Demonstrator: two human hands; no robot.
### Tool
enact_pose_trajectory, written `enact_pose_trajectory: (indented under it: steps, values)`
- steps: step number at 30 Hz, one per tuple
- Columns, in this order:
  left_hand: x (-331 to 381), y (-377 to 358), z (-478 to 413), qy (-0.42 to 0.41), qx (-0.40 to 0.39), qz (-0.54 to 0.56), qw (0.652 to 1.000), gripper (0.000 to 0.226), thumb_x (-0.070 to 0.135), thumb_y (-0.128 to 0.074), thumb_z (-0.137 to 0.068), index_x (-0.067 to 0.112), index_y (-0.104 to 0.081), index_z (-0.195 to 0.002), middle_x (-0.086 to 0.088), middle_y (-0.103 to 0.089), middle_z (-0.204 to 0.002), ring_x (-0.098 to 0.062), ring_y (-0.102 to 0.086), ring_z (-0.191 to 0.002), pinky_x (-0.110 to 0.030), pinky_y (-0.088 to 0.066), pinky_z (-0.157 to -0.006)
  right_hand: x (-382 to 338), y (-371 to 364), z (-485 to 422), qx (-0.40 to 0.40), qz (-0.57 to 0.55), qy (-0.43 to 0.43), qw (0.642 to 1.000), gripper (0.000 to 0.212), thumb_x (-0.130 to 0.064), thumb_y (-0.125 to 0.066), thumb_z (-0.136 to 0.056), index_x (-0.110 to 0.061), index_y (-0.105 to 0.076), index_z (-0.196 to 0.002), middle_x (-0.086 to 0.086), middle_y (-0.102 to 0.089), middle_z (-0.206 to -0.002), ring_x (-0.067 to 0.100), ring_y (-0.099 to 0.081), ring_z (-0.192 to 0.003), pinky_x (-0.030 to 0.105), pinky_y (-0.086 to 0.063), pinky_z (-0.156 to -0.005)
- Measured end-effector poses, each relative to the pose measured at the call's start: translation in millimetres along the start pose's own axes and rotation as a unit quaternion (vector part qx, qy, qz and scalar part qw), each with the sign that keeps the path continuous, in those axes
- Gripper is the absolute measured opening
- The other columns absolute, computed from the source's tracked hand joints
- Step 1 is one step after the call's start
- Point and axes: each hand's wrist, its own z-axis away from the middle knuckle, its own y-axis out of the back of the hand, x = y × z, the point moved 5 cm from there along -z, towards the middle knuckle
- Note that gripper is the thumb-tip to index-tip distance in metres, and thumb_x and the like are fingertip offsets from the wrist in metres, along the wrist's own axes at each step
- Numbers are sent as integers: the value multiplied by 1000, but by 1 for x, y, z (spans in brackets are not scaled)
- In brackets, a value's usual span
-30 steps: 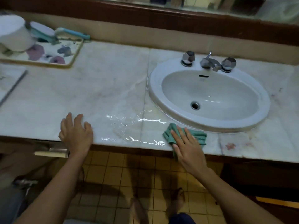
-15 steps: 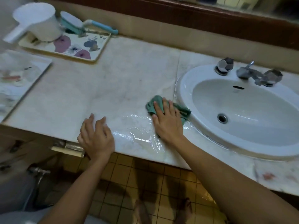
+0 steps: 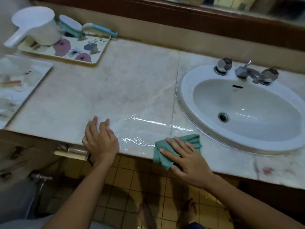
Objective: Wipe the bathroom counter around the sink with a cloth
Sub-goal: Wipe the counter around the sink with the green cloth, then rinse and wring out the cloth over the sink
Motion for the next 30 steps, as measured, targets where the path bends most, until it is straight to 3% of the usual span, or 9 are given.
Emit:
enact_pose_trajectory:
  steps: [4,8,14,17,20,23,26,28,30]
  values:
    - [0,-1,0,1,6,4,1000,27,12,-52,-89,17,-64,-113,-5,-42,-149,-29,-33,-139,-49,-27,-102,8,7,-33,17,-12,-90,996,66,-62,-37,-86,-52,-16,-147,-11,-4,-162,15,0,-149,47,-12,-117]
    - [-1,-2,0,2,3,7,1000,29,13,-50,-89,20,-64,-113,-4,-42,-149,-28,-33,-139,-48,-27,-103,-2,13,-103,34,-14,-193,980,69,-73,-27,-82,-54,-14,-146,-12,-4,-162,18,0,-149,55,2,-116]
    - [5,1,-1,3,-20,4,1000,31,15,-48,-91,22,-63,-117,-4,-40,-151,-27,-31,-140,-49,-26,-104,-10,12,-122,-3,-27,-168,985,78,-84,-21,-80,-51,0,-148,-12,12,-161,19,17,-147,60,13,-112]
    - [5,2,-1,9,-45,0,999,34,14,-48,-94,23,-62,-123,-4,-35,-154,-27,-24,-144,-50,-23,-108,7,11,-73,23,-31,-161,986,67,-72,-18,-89,-48,-2,-150,-14,6,-161,16,11,-148,55,8,-116]
    - [19,1,1,75,-74,28,994,43,7,-46,-90,22,-58,-129,-4,-25,-158,-24,-13,-148,-50,-16,-112,30,11,-23,42,-37,-160,986,60,-58,-14,-94,-43,-8,-151,-15,1,-160,12,5,-148,47,2,-119]
    - [63,-5,19,102,-109,85,985,48,1,-45,-84,22,-62,-124,-5,-24,-157,-23,-12,-147,-47,-14,-113,52,15,27,97,-79,-176,976,53,-40,-33,-97,-36,-28,-149,-12,-17,-158,9,-8,-145,39,-3,-117]
    - [117,-17,53,35,-154,161,974,44,-5,-46,-81,19,-68,-110,-7,-42,-145,-29,-31,-136,-45,-25,-110,83,24,75,213,-155,-226,938,47,-11,-57,-81,-24,-63,-126,-3,-54,-138,13,-43,-130,35,-25,-113]
    - [154,-24,86,-60,-196,208,956,39,-6,-48,-83,18,-69,-104,-7,-47,-138,-28,-39,-129,-38,-33,-105,108,30,102,242,-242,-286,895,48,4,-59,-74,-20,-72,-112,-9,-61,-122,12,-53,-120,20,-33,-109]
    - [187,-26,118,-155,-240,236,929,35,-5,-51,-85,25,-67,-97,0,-49,-132,-20,-44,-125,-27,-36,-98,126,46,121,269,-319,-338,843,45,11,-60,-76,-23,-75,-102,-12,-65,-109,9,-62,-106,5,-37,-94]
